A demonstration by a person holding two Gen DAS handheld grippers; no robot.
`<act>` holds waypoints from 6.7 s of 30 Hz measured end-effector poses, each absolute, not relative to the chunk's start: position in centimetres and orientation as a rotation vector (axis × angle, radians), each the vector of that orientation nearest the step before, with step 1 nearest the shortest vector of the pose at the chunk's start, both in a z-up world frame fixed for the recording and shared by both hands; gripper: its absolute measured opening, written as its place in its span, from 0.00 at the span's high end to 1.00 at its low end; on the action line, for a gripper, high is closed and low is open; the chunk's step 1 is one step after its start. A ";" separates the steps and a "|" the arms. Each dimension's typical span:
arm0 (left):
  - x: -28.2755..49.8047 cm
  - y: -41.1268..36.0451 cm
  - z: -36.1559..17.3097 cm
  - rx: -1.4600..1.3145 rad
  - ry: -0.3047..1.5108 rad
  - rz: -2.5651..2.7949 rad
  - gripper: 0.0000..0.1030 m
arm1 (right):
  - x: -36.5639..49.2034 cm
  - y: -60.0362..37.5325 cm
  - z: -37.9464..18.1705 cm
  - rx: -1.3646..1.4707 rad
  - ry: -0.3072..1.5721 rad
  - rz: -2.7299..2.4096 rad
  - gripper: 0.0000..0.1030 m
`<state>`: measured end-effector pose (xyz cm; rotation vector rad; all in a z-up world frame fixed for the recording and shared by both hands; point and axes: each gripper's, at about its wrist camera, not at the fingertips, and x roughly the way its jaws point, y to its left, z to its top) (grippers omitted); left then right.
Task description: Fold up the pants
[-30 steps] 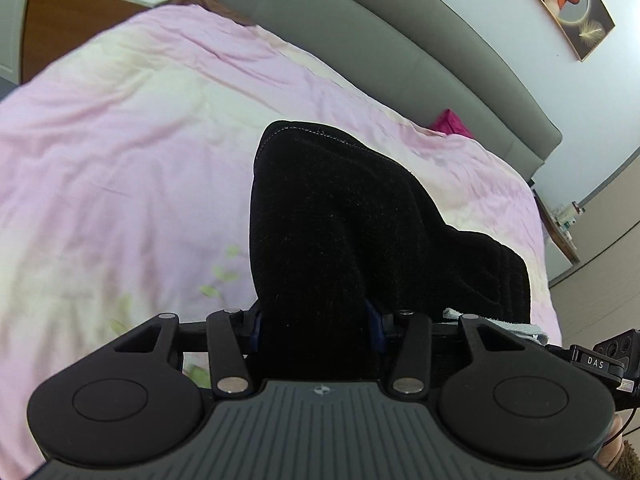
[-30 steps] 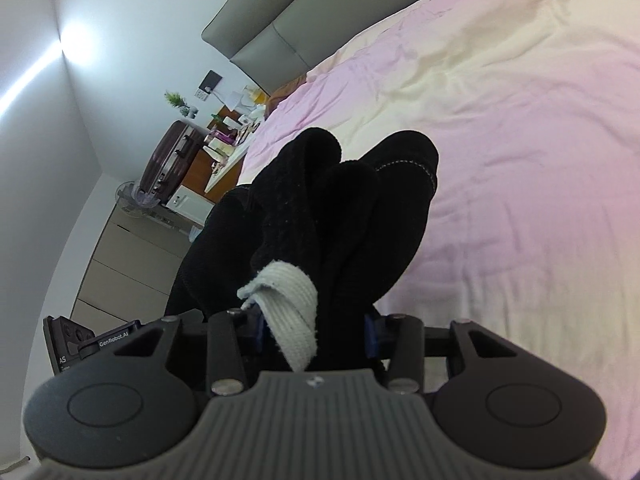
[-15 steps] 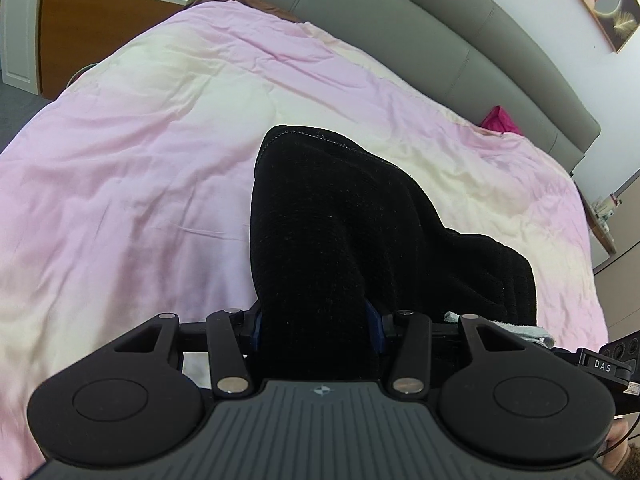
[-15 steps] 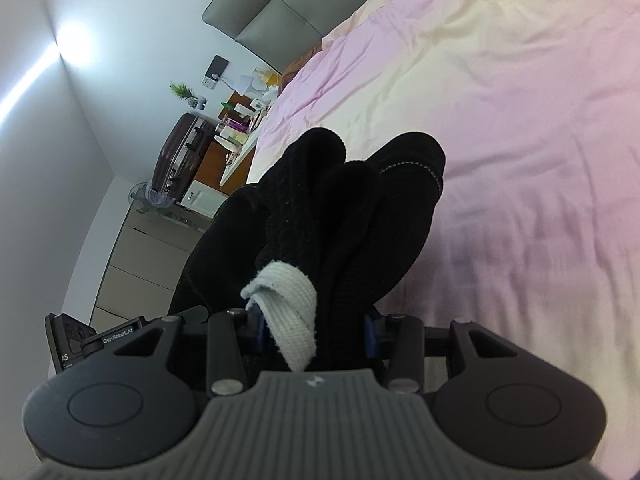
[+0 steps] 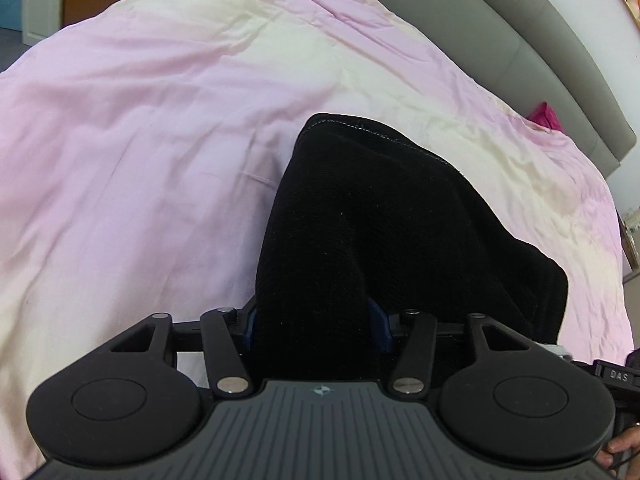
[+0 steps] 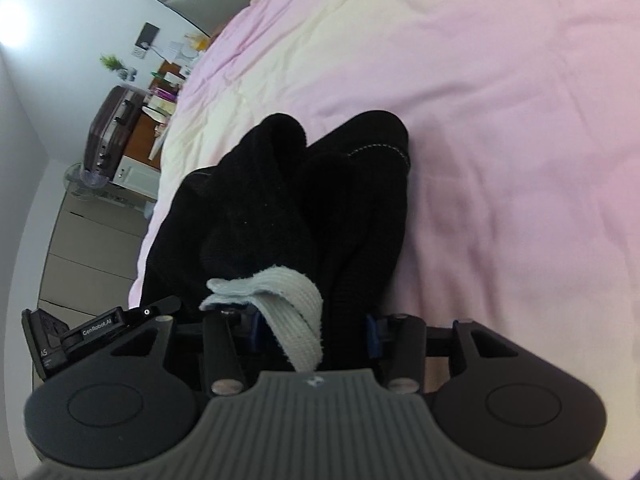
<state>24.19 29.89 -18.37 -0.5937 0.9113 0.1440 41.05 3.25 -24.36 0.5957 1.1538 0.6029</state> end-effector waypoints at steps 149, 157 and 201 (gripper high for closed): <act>-2.0 4.7 -1.4 -0.001 0.632 0.349 0.08 | 3.0 -4.6 -6.4 0.017 0.503 0.369 0.05; -2.1 4.7 -1.2 -0.001 0.629 0.352 0.08 | 2.6 -5.0 -6.1 0.020 0.486 0.365 0.05; -3.1 4.0 0.1 -0.004 0.598 0.355 0.08 | 1.9 -5.7 -5.6 0.031 0.476 0.364 0.05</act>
